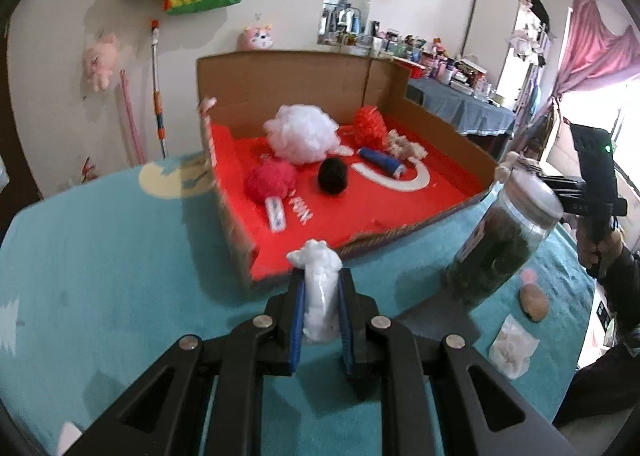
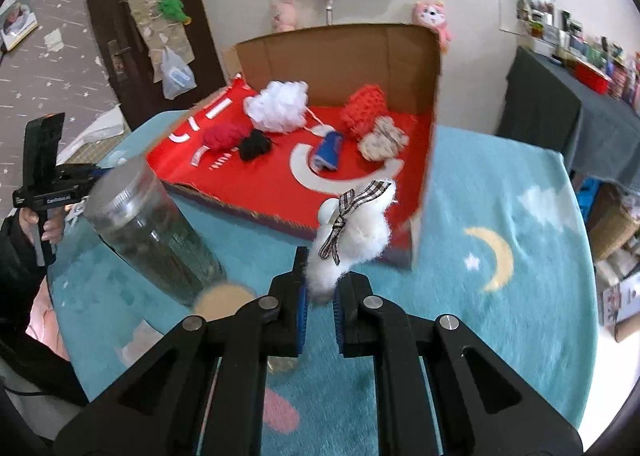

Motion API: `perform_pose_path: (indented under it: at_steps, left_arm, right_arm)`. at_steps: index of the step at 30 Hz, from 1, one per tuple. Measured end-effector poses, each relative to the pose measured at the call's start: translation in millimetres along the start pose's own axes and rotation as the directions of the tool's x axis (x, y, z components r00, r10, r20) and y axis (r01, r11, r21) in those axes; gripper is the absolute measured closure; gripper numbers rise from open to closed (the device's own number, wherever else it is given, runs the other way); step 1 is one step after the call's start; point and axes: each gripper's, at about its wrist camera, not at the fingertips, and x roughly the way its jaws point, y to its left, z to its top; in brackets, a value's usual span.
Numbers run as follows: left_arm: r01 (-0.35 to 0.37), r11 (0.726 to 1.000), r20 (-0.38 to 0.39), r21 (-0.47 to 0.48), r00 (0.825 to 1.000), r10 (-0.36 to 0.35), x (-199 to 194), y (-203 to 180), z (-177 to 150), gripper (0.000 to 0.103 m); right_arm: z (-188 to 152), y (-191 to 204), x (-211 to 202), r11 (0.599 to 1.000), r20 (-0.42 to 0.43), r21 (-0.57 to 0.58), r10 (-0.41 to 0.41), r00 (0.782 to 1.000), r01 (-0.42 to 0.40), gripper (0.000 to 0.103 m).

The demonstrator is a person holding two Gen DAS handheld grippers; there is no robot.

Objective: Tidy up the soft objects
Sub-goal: 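Carry the white cloth and plush lamb into the cardboard box with both tools, then open both tools to drop the cloth and lamb in the box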

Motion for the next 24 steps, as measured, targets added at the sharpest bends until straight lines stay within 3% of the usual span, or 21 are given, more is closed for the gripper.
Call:
perform_pose_path:
  at_steps: [5, 10, 17, 24]
  left_arm:
    - [0.033, 0.999, -0.034, 0.018, 0.999, -0.033, 20.3, -14.4, 31.2, 0.087]
    - [0.028, 0.999, -0.121, 0.021, 0.992, -0.025, 57.1, -28.6, 57.0, 0.087]
    - [-0.010, 1.000, -0.284, -0.022, 0.959, 0.003, 115.7, -25.7, 76.3, 0.087]
    - [-0.049, 0.999, -0.356, -0.023, 0.934, 0.037, 140.9, -23.8, 79.6, 0.086]
  right_arm:
    - [30.8, 1.3, 26.7, 0.997, -0.069, 0.008, 0.072, 0.995, -0.072, 0.093]
    - [57.8, -1.0, 70.1, 0.996, -0.200, 0.049, 0.081, 0.976, -0.072, 0.093]
    - [69.2, -17.5, 117.3, 0.989, -0.362, 0.145, 0.070, 0.930, -0.018, 0.093]
    - [73.0, -27.8, 128.6, 0.980, -0.405, 0.199, 0.069, 0.912, 0.015, 0.093]
